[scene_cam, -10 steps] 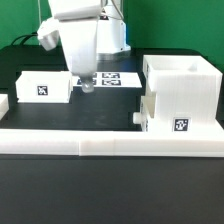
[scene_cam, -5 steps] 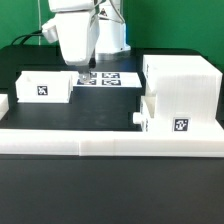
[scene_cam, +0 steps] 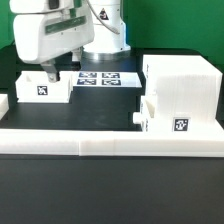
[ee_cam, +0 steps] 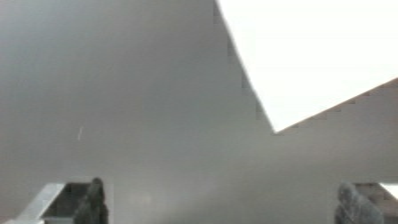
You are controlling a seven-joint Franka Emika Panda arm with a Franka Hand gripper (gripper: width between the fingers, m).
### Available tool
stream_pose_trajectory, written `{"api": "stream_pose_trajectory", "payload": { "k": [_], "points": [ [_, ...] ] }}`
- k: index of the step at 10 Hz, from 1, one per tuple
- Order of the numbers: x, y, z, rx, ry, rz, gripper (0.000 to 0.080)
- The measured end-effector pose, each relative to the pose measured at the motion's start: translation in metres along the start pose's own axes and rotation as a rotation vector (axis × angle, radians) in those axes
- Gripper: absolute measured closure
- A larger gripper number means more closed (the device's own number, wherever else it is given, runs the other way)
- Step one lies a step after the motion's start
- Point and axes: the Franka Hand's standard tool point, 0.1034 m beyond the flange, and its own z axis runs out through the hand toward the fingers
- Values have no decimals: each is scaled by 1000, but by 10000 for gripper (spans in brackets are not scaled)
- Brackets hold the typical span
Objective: Assemble drawer
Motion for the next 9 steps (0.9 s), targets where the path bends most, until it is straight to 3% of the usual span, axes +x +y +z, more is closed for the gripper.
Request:
{"api": "stream_pose_trajectory", "payload": {
  "k": [1,2,7,9],
  "points": [
    [-10,-4,0,-17,-4,109,150],
    [-12,-7,1,-15,-5,204,150],
    [-11,-9,3,-17,-1,543,150],
    [-12,-23,7,-28,1,761,150]
  ]
}}
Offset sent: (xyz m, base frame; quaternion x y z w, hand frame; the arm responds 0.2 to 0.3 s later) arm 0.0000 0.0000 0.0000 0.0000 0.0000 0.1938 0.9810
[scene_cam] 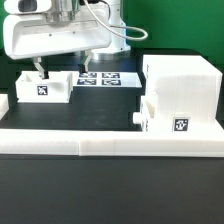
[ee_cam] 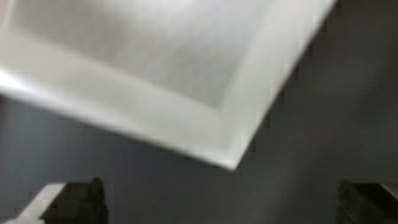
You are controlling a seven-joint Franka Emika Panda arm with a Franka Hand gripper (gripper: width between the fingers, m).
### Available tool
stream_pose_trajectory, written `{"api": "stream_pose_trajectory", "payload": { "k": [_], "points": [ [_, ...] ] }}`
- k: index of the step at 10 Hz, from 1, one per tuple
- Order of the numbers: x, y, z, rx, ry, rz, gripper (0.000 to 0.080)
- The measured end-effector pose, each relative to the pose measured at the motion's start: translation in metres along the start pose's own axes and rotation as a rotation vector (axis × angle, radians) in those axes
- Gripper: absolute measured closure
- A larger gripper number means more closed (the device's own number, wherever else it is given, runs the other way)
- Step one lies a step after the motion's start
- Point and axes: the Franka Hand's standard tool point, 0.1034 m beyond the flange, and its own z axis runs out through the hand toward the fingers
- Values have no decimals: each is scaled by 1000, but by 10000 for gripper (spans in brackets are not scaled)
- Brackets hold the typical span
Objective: Assemble drawer
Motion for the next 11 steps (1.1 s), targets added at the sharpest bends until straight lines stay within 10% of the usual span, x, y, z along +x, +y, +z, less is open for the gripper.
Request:
{"api": "stream_pose_trajectory", "payload": {
  "k": [11],
  "points": [
    [-48,-12,43,-25,18,194,150]
  ]
}}
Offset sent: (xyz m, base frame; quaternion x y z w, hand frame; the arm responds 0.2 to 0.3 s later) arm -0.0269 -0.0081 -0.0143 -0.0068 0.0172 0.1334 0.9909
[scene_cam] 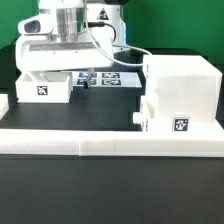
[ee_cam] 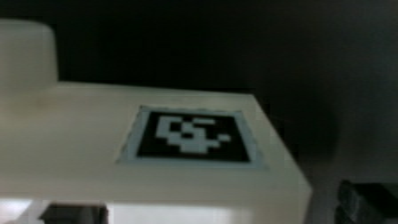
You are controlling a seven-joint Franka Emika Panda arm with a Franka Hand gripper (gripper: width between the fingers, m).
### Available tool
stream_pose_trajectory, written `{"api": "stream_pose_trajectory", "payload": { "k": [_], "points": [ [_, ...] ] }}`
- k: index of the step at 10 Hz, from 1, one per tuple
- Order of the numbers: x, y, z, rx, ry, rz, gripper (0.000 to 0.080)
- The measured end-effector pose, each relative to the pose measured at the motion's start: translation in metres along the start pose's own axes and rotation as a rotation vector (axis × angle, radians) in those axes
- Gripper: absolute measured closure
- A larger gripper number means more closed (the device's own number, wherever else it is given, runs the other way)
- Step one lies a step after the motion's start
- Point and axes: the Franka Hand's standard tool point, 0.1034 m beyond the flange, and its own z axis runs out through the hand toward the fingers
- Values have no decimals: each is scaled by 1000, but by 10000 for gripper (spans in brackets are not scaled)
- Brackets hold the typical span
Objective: Assemble drawer
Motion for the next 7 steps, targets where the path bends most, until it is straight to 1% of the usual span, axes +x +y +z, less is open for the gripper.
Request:
{"api": "stream_pose_trajectory", "payload": {
  "k": [3,4,6,7],
  "points": [
    [0,0,1,-7,10,-4,150],
    [0,0,1,-7,10,-4,273],
    [0,0,1,-7,10,-4,547],
    [0,0,1,-7,10,-4,547]
  ]
}}
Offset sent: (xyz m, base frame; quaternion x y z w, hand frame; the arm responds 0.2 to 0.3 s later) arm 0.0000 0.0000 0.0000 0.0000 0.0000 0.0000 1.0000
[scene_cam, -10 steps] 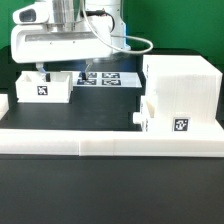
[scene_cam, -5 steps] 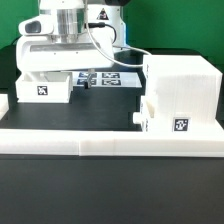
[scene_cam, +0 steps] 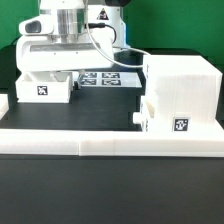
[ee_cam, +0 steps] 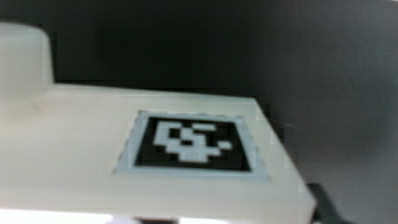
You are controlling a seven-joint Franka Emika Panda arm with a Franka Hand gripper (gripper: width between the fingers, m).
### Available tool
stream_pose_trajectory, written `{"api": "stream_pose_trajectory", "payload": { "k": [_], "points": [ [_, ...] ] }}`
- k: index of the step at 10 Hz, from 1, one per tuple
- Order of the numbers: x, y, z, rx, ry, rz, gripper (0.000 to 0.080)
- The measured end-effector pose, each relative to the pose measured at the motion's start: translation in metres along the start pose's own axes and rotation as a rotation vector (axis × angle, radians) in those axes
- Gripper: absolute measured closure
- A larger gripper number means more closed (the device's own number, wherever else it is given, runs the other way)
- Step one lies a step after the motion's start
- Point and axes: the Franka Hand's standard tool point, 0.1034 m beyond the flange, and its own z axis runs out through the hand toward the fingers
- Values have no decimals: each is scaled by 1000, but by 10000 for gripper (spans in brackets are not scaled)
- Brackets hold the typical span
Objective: Assemble drawer
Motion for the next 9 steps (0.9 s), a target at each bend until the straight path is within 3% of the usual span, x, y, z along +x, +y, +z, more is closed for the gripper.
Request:
{"api": "stream_pose_trajectory", "payload": {
  "k": [1,2,7,9],
  "points": [
    [0,0,0,0,0,0,720],
    [0,0,0,0,0,0,758],
    [2,-3,-1,7,-8,-12,758],
    [23,-25,-25,44,-55,-91,758]
  ]
}}
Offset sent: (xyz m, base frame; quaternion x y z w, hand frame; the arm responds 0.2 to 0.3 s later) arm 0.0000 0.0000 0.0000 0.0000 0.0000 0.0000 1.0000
